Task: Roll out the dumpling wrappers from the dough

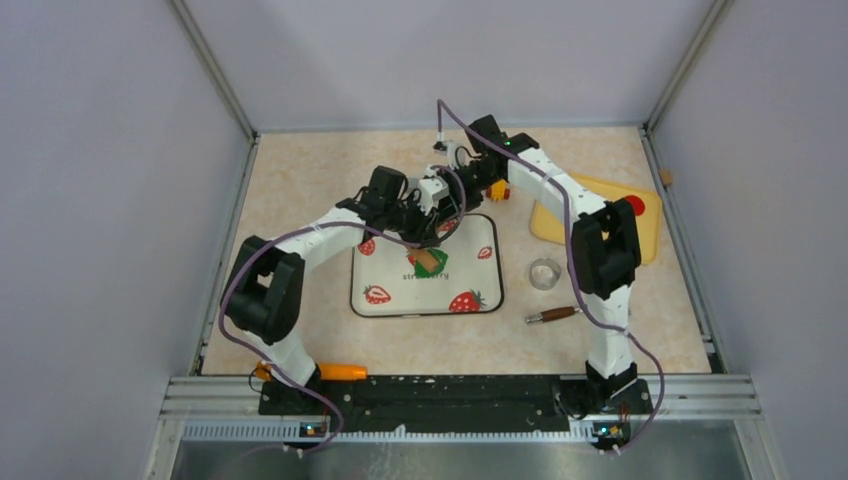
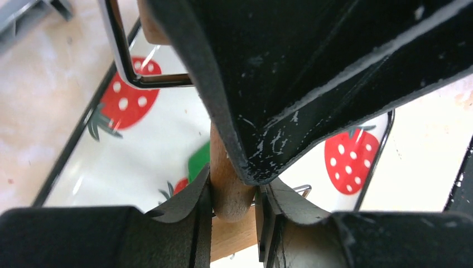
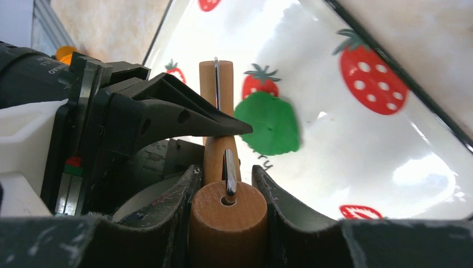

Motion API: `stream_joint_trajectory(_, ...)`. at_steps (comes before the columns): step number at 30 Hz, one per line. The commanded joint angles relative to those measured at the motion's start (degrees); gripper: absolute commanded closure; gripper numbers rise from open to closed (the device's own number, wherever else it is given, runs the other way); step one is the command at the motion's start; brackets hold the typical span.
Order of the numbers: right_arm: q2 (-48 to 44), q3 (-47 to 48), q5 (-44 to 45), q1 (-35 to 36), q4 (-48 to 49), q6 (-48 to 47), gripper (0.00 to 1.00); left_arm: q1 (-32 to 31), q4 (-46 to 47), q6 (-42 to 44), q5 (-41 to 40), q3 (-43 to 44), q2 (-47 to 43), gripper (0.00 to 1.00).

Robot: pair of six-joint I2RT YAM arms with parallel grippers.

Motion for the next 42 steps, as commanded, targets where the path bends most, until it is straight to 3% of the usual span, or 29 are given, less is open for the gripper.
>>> stream_joint_trajectory(1, -0.04, 0.68, 8.17, 2.15, 3.79, -6.77, 1.00, -0.37, 9.42, -11.52, 8.20, 8.80, 5.48, 1.00)
stream_joint_trajectory(9, 5.39, 1.28, 8.96, 3.19, 3.02, -5.98, 1.00, 2.50, 16.45, -19.47, 11.36, 5.80, 10.82, 1.00)
stream_joint_trajectory(25, 7.52, -3.07, 8.55, 7.13, 3.15, -4.63, 1.00, 4.68, 15.23, -17.32, 10.60, -8.01, 5.42, 1.00)
stream_joint_trajectory(33, 2.58, 8.09, 8.90, 7.05, 1.84, -6.30, 1.00, 4.52, 10.52, -15.31, 9.74, 0.43, 0.45, 1.00)
stream_joint_trajectory(42, 0.79, 0.74, 8.71, 6.41, 1.95, -6.64, 1.00, 3.61, 8.11, -12.93, 9.86, 3.93, 2.85, 1.00)
